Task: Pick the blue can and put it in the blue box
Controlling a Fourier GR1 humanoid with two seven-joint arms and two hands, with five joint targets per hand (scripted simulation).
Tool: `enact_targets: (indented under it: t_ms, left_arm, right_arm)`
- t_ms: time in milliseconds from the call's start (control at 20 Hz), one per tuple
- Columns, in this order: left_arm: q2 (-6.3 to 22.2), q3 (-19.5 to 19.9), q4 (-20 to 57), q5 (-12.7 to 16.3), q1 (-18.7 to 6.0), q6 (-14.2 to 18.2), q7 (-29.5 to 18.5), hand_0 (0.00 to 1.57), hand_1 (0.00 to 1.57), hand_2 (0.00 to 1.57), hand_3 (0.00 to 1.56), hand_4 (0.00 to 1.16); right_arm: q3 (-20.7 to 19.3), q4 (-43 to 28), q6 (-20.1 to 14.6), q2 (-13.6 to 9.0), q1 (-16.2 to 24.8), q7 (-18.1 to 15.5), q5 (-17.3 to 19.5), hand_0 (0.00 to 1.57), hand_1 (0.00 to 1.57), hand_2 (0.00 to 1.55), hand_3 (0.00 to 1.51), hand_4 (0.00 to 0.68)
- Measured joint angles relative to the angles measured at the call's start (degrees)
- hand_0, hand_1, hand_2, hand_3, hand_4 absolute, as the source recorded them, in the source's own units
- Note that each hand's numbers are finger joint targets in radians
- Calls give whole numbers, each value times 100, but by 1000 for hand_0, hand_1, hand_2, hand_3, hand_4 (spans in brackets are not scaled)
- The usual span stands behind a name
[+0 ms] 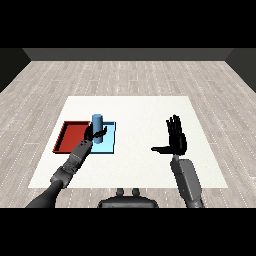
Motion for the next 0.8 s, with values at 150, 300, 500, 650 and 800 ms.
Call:
enact_targets:
  t_ms: [150, 300, 500, 650, 800]
  left_arm:
    - [-137, 127, 435, 26, -65, 79, 13, 1146, 1146, 1136, 1057, 889]
    - [-192, 362, 665, 191, -24, 29, -11, 1093, 1093, 1089, 958, 510]
    - [-157, 410, 969, 157, -88, -125, 185, 0, 0, 0, 0, 0]
    - [-234, 288, 1143, -19, -212, 181, 401, 0, 0, 0, 0, 0]
    - [-219, 323, 1137, -32, -192, 426, 362, 0, 0, 0, 0, 0]
  right_arm:
    - [-109, 167, -36, -8, -99, 8, 2, 0, 0, 0, 0, 0]
    - [-259, 271, 85, -80, -179, 41, -132, 0, 0, 0, 0, 0]
    - [-390, 297, 184, -107, -238, 97, -274, 0, 0, 0, 0, 0]
    - [-439, 227, 283, -137, -153, 53, -313, 0, 0, 0, 0, 0]
    - [-328, 33, 221, -77, -47, 48, -178, 0, 0, 0, 0, 0]
